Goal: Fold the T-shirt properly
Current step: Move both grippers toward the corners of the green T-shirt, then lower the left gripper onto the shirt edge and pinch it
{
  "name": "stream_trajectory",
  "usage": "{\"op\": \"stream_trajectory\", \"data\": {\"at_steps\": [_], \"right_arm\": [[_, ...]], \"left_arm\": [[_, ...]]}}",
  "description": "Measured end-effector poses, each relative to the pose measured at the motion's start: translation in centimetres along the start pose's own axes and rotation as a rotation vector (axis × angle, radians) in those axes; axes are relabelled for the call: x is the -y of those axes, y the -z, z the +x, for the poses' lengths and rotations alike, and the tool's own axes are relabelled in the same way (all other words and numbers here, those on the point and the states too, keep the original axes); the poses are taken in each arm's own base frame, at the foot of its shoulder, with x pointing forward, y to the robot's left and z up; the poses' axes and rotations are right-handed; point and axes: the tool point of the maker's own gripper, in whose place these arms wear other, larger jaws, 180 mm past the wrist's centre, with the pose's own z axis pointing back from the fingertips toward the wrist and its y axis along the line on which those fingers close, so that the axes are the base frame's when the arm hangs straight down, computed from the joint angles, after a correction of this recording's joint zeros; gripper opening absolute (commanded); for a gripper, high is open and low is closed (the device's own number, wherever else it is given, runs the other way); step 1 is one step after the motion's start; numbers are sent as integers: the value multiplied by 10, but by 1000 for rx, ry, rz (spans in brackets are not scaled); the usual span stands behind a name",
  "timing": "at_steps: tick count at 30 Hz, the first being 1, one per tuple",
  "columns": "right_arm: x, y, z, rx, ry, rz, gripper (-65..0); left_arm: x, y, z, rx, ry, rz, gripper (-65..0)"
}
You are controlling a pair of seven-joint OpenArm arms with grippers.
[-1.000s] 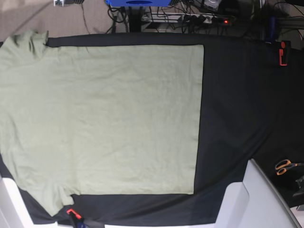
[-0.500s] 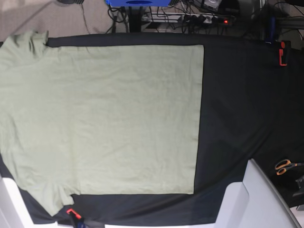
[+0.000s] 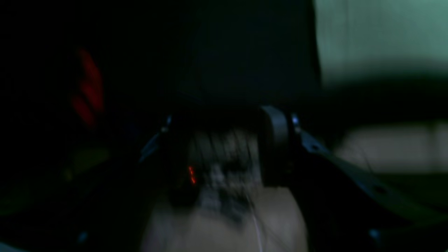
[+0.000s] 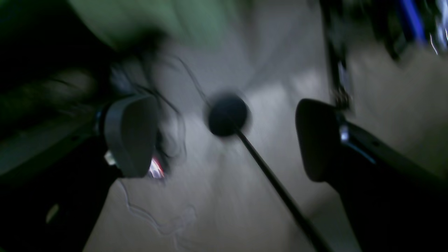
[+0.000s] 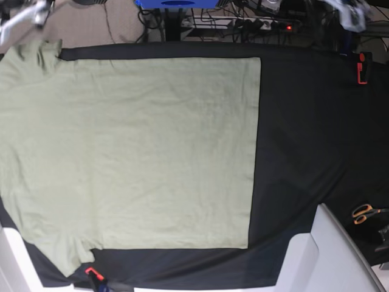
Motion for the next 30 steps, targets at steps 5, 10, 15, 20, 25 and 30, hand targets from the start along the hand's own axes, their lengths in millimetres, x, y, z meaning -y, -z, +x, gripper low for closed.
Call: {"op": "stream_trajectory", "data": {"at_steps": [5, 10, 15, 20, 25, 30], "right_arm": [[28, 8, 66, 115, 9, 18, -78], [62, 16, 105, 130, 107, -19, -78], [102, 42, 83, 3, 262, -33, -78], [92, 73, 54, -44, 369, 52, -78], [86, 87, 45, -41, 435, 82, -78], [73, 102, 44, -55, 487, 135, -78]], "left_arm": [[1, 23, 34, 108, -143, -54, -360], [-7, 37, 54, 123, -231, -108, -364], [-4, 49, 56, 71, -245, -141, -365], [-7, 42, 61, 113, -257, -160, -365], [-14, 47, 60, 66, -234, -157, -365], [-13, 48, 57, 49, -227, -178, -365]]}}
